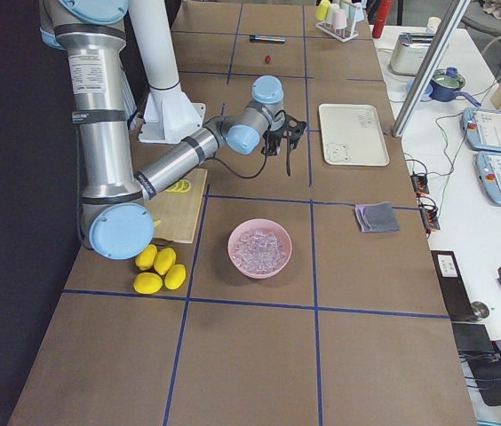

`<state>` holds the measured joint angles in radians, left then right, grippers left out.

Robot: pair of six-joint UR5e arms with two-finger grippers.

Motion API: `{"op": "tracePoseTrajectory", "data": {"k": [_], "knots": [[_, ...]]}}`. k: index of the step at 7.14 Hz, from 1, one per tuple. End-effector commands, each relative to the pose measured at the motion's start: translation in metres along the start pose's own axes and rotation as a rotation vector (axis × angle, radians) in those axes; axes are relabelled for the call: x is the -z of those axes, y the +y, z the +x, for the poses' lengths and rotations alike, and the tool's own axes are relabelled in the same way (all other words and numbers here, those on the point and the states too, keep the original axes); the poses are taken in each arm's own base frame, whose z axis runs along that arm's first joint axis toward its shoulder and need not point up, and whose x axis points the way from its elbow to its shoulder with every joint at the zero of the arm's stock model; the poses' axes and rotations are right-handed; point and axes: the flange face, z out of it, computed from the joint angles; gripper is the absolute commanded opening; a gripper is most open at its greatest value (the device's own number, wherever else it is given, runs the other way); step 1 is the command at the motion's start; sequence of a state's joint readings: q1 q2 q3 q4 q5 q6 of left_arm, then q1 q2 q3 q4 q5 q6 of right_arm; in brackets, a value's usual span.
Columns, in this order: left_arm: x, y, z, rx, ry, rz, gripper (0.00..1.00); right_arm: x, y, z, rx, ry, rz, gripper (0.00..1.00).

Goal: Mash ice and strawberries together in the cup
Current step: 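Carry the ice cube over the blue cup and release it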

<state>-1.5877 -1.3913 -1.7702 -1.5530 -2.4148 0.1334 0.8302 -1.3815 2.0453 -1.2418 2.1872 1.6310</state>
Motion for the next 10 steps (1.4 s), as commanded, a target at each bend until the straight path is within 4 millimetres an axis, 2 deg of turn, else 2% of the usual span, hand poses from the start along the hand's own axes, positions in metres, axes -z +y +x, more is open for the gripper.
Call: {"op": "tracePoseTrajectory", "data": {"k": [1,2,3,4,5,7,8,9,10], "knots": [[0.0,0.0,0.0,0.0,0.0,0.0,1.0,-0.054,0.085,-0.122,-0.114,-0.036,-0.008,0.0],[-0.001,0.0,-0.001,0.004,0.0,-0.003,1.0,-0.084,0.104,-0.159,-0.135,-0.044,0.043,0.0],[-0.002,0.001,-0.002,0.005,0.0,-0.004,1.0,-0.108,0.108,-0.193,-0.17,-0.041,0.061,0.0],[-0.002,0.001,-0.002,0.005,0.0,-0.004,1.0,-0.129,0.111,-0.214,-0.178,-0.028,0.078,0.0],[-0.002,0.001,-0.002,0.005,0.0,-0.004,1.0,-0.146,0.118,-0.214,-0.17,-0.021,0.113,0.01],[-0.001,0.0,-0.001,0.004,0.0,-0.003,1.0,-0.178,0.131,-0.2,-0.159,0.035,0.107,0.04],[-0.001,0.001,-0.001,0.003,0.0,-0.002,1.0,-0.185,0.135,-0.197,-0.156,0.048,0.104,0.18],[0.0,0.0,0.0,-0.001,0.0,0.001,1.0,-0.185,0.135,-0.197,-0.159,0.049,0.103,0.39],[0.0,0.001,0.0,-0.001,0.001,0.001,1.0,-0.186,0.134,-0.196,-0.159,0.05,0.103,0.48]]}}
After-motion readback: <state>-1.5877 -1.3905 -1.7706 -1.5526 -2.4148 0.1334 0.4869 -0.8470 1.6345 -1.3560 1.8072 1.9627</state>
